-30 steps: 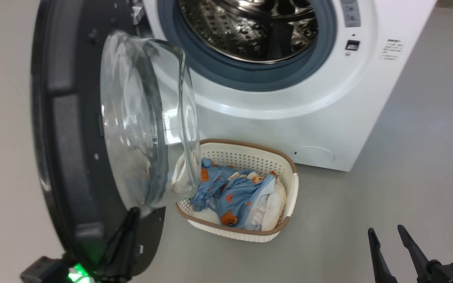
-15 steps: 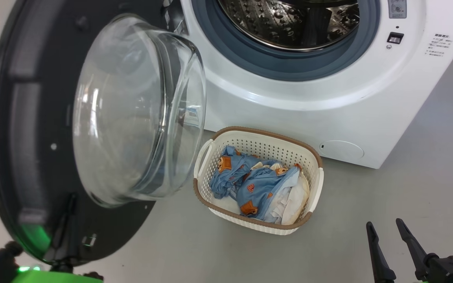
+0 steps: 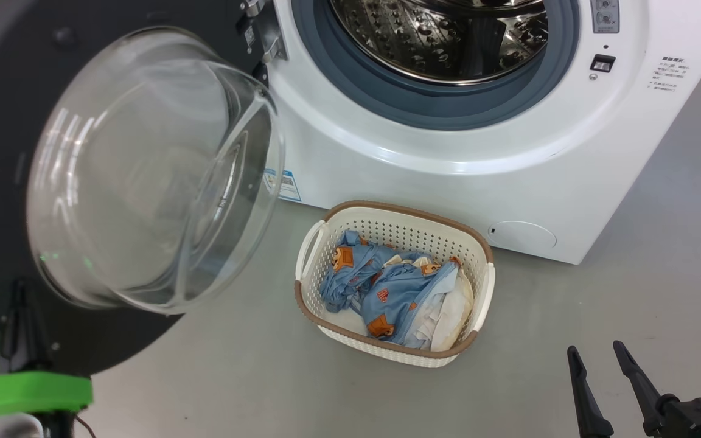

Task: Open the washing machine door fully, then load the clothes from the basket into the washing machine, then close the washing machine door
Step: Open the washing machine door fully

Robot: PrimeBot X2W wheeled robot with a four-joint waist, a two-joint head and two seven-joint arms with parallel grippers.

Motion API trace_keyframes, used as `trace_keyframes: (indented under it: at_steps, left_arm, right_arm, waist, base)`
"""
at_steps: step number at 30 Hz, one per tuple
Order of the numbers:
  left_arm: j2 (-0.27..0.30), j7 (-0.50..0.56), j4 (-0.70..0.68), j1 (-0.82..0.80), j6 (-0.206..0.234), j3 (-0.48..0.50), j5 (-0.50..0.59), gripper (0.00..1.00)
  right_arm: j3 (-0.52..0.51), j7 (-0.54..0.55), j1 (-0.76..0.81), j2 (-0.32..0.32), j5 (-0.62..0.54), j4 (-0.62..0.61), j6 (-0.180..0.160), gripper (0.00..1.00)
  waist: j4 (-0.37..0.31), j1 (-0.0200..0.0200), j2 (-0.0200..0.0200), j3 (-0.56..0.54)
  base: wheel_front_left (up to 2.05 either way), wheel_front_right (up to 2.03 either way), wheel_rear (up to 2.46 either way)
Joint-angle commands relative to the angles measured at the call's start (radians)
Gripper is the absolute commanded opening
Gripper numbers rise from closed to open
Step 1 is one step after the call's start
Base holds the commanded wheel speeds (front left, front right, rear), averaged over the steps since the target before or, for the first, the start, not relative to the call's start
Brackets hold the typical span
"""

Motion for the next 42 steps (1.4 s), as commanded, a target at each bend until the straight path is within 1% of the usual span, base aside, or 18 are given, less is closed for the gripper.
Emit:
trace_keyframes:
  at_steps: [1, 6, 7, 8, 13, 16, 21, 28, 35, 37, 40, 42]
  left_arm:
    - [0.044, -0.019, 0.041, -0.077, 0.014, 0.066, -0.005, 0.00]
    - [0.052, -0.046, 0.213, -0.176, -0.003, 0.101, 0.008, 0.00]
    - [0.052, -0.046, 0.213, -0.176, -0.003, 0.101, 0.008, 0.00]
    - [0.054, -0.049, 0.249, -0.198, -0.008, 0.108, 0.013, 0.00]
    - [0.071, -0.057, 0.429, -0.302, -0.032, 0.135, 0.062, 0.00]
    - [0.085, -0.057, 0.501, -0.350, -0.043, 0.169, 0.108, 0.00]
    - [0.099, -0.058, 0.576, -0.402, -0.062, 0.225, 0.188, 0.00]
    - [0.109, -0.058, 0.638, -0.443, -0.082, 0.297, 0.282, 0.00]
    - [0.069, -0.058, 0.633, -0.452, -0.125, 0.370, 0.305, 0.00]
    - [0.044, -0.058, 0.597, -0.442, -0.151, 0.401, 0.292, 0.00]
    - [0.014, -0.058, 0.529, -0.416, -0.170, 0.418, 0.273, 0.00]
    - [-0.008, -0.058, 0.467, -0.389, -0.177, 0.411, 0.260, 0.00]
  right_arm:
    - [0.031, -0.012, -0.003, -0.012, 0.002, -0.018, 0.002, 1.00]
    - [0.033, -0.012, 0.003, -0.012, 0.000, -0.019, 0.002, 1.00]
    - [0.033, -0.012, 0.003, -0.012, 0.000, -0.019, 0.002, 1.00]
    - [0.033, -0.012, 0.004, -0.012, -0.001, -0.019, 0.002, 1.00]
    - [0.035, -0.012, 0.013, -0.012, -0.003, -0.013, 0.002, 1.00]
    - [0.040, -0.012, 0.016, -0.012, -0.003, -0.009, 0.002, 1.00]
    - [0.044, -0.012, 0.021, -0.012, -0.004, -0.006, 0.002, 1.00]
    - [0.048, -0.012, 0.021, -0.012, 0.002, 0.001, 0.002, 1.00]
    - [0.042, -0.012, 0.015, -0.012, 0.009, 0.001, 0.002, 1.00]
    - [0.042, -0.012, 0.012, -0.012, 0.012, 0.001, 0.002, 1.00]
    - [0.043, -0.012, 0.009, -0.012, 0.013, -0.001, 0.002, 1.00]
    - [0.044, -0.012, 0.007, -0.012, 0.011, -0.003, 0.002, 1.00]
  waist:
    - [-0.003, 0.0000, 0.0000, -0.003]
    - [-0.010, 0.0000, 0.0000, -0.004]
    - [-0.010, 0.0000, 0.0000, -0.004]
    - [-0.011, 0.0000, 0.0000, -0.005]
    - [-0.021, 0.0000, 0.0000, -0.015]
    - [-0.034, 0.0000, 0.0000, -0.023]
    - [-0.053, 0.0000, 0.0000, -0.030]
    - [-0.071, 0.0000, 0.0000, -0.033]
    - [-0.072, 0.0000, 0.0000, -0.032]
    - [-0.072, 0.0000, 0.0000, -0.031]
    - [-0.074, 0.0000, 0.0000, -0.030]
    - [-0.078, 0.0000, 0.0000, -0.030]
  base:
    - [0.00, 0.00, 0.00]
    - [0.00, 0.00, 0.00]
    - [0.00, 0.00, 0.00]
    - [0.00, 0.00, 0.00]
    - [0.00, 0.00, 0.00]
    - [0.00, 0.00, 0.00]
    - [0.00, 0.00, 0.00]
    - [0.00, 0.00, 0.00]
    - [0.00, 0.00, 0.00]
    - [0.00, 0.00, 0.00]
    - [0.00, 0.00, 0.00]
    - [0.00, 0.00, 0.00]
